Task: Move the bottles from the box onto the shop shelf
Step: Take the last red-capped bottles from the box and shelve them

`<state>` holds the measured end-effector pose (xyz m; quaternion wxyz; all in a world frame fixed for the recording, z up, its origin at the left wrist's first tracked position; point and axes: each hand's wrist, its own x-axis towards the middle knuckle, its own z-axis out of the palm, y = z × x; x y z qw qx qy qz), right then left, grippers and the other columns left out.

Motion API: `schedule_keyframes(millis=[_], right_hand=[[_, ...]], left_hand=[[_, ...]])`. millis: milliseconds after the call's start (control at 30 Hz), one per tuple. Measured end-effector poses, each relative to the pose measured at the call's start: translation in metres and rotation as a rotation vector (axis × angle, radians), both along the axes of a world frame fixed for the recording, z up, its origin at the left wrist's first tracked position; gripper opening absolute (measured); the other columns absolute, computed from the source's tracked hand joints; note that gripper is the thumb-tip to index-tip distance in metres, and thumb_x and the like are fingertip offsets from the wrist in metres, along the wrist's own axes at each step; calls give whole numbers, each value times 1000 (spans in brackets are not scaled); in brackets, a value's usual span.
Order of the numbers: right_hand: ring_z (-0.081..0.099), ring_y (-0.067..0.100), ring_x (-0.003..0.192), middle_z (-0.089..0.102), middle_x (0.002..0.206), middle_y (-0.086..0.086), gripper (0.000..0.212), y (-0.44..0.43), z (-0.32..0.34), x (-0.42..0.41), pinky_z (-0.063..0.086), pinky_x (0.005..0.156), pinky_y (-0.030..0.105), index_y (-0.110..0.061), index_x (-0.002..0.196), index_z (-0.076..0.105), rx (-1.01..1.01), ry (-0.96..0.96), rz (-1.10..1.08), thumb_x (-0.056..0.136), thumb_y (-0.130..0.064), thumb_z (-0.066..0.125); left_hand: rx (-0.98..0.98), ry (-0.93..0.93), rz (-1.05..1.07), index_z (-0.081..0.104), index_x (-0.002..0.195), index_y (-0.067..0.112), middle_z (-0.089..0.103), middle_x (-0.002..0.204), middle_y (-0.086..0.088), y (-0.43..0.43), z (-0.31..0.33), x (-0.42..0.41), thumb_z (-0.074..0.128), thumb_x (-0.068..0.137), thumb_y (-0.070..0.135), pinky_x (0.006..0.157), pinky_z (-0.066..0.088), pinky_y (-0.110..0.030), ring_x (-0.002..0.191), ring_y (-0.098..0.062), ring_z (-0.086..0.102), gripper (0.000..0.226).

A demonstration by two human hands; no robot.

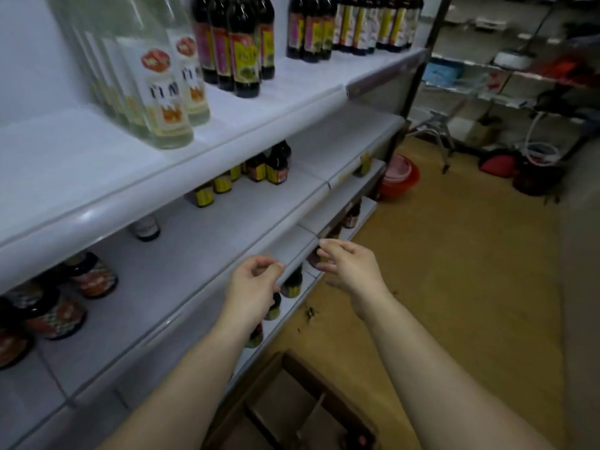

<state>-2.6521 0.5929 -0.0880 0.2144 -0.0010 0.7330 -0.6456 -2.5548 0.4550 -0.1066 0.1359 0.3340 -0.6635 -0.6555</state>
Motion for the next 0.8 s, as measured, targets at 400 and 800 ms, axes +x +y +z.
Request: schedule_keyframes(millis=[400, 800], right_hand=[[74, 20, 95, 75, 103, -5, 18, 91, -95, -4, 58, 91, 46, -23, 110, 71, 131, -182, -141, 96, -34, 70], [74, 20, 93, 74, 102, -5, 18, 137, -192, -4, 58, 90, 46, -20, 111, 69, 233, -348, -209, 96, -30, 69]], left_hand=[[14, -164, -203, 70, 97, 22, 69, 90, -4, 82, -99, -27, 71, 94, 31, 69, 50, -36, 75, -18, 66, 10], [46, -364, -281, 70, 87, 28, 70, 86, 3, 121, -197, -30, 75, 87, 35, 74, 53, -37, 85, -24, 71, 9]])
